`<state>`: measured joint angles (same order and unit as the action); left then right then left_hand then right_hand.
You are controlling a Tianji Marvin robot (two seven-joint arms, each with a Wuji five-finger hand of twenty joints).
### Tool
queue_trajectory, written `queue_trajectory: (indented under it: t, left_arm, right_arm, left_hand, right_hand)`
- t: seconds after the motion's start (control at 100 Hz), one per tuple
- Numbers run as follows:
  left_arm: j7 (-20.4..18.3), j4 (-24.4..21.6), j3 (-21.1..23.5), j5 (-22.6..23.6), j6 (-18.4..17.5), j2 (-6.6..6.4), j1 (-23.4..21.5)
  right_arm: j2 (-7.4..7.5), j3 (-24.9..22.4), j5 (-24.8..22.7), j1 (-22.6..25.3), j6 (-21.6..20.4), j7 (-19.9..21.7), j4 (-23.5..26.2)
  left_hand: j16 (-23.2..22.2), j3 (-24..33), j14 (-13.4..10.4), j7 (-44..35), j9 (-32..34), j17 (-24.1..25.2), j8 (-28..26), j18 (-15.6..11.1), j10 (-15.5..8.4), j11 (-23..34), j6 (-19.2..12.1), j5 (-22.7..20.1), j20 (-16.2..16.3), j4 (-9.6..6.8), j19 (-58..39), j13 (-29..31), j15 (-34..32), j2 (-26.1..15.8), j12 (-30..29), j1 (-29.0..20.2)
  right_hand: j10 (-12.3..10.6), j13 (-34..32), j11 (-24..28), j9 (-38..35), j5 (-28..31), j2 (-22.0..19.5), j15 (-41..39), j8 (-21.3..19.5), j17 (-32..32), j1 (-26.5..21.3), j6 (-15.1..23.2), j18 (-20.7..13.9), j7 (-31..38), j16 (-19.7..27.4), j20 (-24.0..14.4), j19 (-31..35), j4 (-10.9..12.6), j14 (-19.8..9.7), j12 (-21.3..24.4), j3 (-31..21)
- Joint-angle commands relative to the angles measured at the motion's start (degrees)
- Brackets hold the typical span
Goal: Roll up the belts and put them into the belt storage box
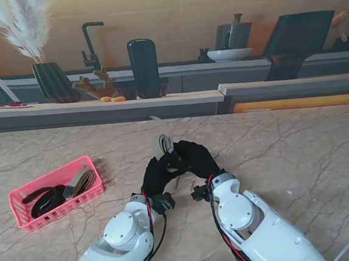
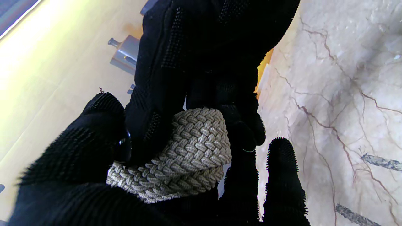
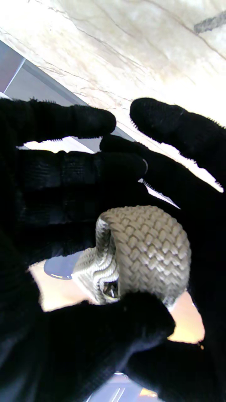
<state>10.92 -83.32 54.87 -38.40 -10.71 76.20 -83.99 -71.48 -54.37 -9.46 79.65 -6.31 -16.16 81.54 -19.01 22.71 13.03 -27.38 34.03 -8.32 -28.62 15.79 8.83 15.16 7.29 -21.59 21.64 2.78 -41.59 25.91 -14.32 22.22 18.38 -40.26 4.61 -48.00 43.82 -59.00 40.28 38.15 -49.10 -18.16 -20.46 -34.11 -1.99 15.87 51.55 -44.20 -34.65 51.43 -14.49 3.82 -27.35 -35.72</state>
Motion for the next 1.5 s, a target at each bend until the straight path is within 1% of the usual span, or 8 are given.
queue_trajectory:
  t: [0.0,0.44,0.55,0.77,0.86,1.31,1.42,1.49]
  left_arm:
    - [-1.28,-1.42,0.18,0.21,-1.22,-0.20,-0.69]
    - [-2.90,-2.22,1.48,1.17,-3.13,-1.08,-1.34]
    - [-3.87,-2.65,1.71,-0.34,-3.13,-1.20,-1.54]
    - [-4.26,-3.35,1.95,-1.03,-2.70,-1.31,-1.79]
    - [-1.14,-4.58,1.83,-0.62,-2.54,-0.92,-2.26]
    - [9.48,-9.52,3.28,5.82,-0.54,-0.03,-4.16]
    - [10.22,-10.44,4.27,8.53,-0.04,-0.30,-4.59]
    - [9.93,-11.34,5.24,9.81,0.39,-0.71,-5.10]
  right_arm:
    - [-0.35,-0.29,0.47,0.52,0.94,0.24,0.28]
    - [-0.15,-1.45,6.70,1.33,3.53,4.04,1.95]
    - [0.26,-1.80,7.96,1.38,4.06,6.09,2.31]
    - [0.90,-2.61,11.44,1.68,5.96,10.00,3.40]
    - [0.98,-2.82,12.17,1.85,7.05,10.61,3.93]
    - [2.02,-3.65,8.56,1.92,9.67,12.53,5.00]
    - [2.75,-4.05,6.64,1.95,10.11,14.19,5.28]
    - [3.12,-4.32,5.46,2.04,10.07,14.84,5.53]
  left_hand:
    - [-1.38,1.42,-3.55,-3.25,1.44,0.38,-0.72,-0.14,-2.08,-0.61,-6.03,-7.14,-0.68,1.14,0.89,0.96,-1.39,0.33,0.96,0.85]
    - [-1.20,6.99,-5.49,-3.09,7.24,-0.68,-1.81,-0.68,-4.64,-1.07,-9.98,-10.76,-1.96,1.71,3.42,5.63,-0.05,-0.25,0.55,-2.47]
    - [-0.64,2.09,-6.34,-4.63,11.87,-1.08,-3.71,-1.16,-5.31,-0.27,-10.79,-12.62,-1.79,4.67,3.14,9.10,-0.96,0.39,0.40,-7.74]
    - [-1.10,-10.37,-6.84,-14.45,21.74,-2.83,-2.45,-2.17,-5.71,3.11,-12.30,-17.07,-0.15,3.58,-0.55,15.93,-7.21,-6.61,5.70,-23.78]
    - [-1.67,-9.14,-6.15,-17.39,24.22,-4.30,-3.23,-2.70,-5.67,4.98,-11.27,-16.41,1.33,2.29,-3.83,17.90,-11.11,-8.64,6.61,-25.13]
    - [-2.69,-6.43,-0.72,-25.18,26.41,-12.40,-1.87,-4.62,-0.95,13.24,-5.80,-14.87,3.35,3.25,-11.95,21.25,-22.65,-7.32,7.07,-27.24]
    - [-2.89,-6.28,-0.46,-25.22,26.40,-12.70,-1.98,-4.49,-0.82,13.75,-5.85,-14.90,3.44,3.27,-12.25,21.49,-23.10,-7.28,7.40,-27.21]
    - [-2.95,-6.21,-0.37,-25.17,26.21,-12.48,-2.03,-4.39,-0.72,13.85,-5.97,-14.79,3.44,3.23,-12.27,21.30,-23.20,-7.37,7.51,-27.22]
  right_hand:
    - [-0.88,0.42,0.07,0.52,6.50,-9.03,-0.79,-4.42,0.15,-8.47,16.88,-0.84,6.99,-1.07,-1.24,0.01,3.43,-1.24,-1.10,-9.55]
    - [0.33,0.76,0.33,0.77,6.74,-9.07,-1.31,-5.38,0.51,-9.16,15.02,-0.48,6.30,-1.83,-2.18,-0.42,3.67,-0.21,-2.02,-9.50]
    - [0.67,0.97,0.35,0.93,6.60,-9.32,-1.31,-5.66,0.69,-9.41,14.37,-0.45,6.12,-1.96,-2.35,-0.59,3.74,0.10,-2.24,-9.27]
    - [1.71,1.44,0.80,1.56,6.34,-9.71,-1.67,-6.52,1.04,-10.11,12.90,-0.42,5.53,-2.53,-2.83,-0.92,4.19,0.76,-3.26,-8.74]
    - [1.86,1.66,0.76,1.79,6.29,-9.49,-1.71,-6.68,1.02,-10.27,12.75,-0.35,5.20,-2.68,-3.05,-0.96,4.35,0.95,-3.47,-8.58]
    - [2.84,4.66,-5.80,8.18,-0.71,-4.03,4.88,-3.86,1.97,-5.56,10.52,-0.07,0.16,0.41,-3.88,-2.36,5.56,2.04,-0.49,-5.79]
    - [3.51,6.05,-7.32,11.15,-1.54,-3.94,6.53,-9.74,2.40,-1.96,8.47,-0.08,-9.98,0.78,-5.08,-3.54,6.52,2.52,0.07,-7.17]
    - [3.88,6.95,-8.64,13.54,-2.49,-4.08,7.77,-13.94,2.58,0.74,7.53,-0.19,-16.45,1.17,-5.34,-4.01,9.95,2.86,0.34,-9.13]
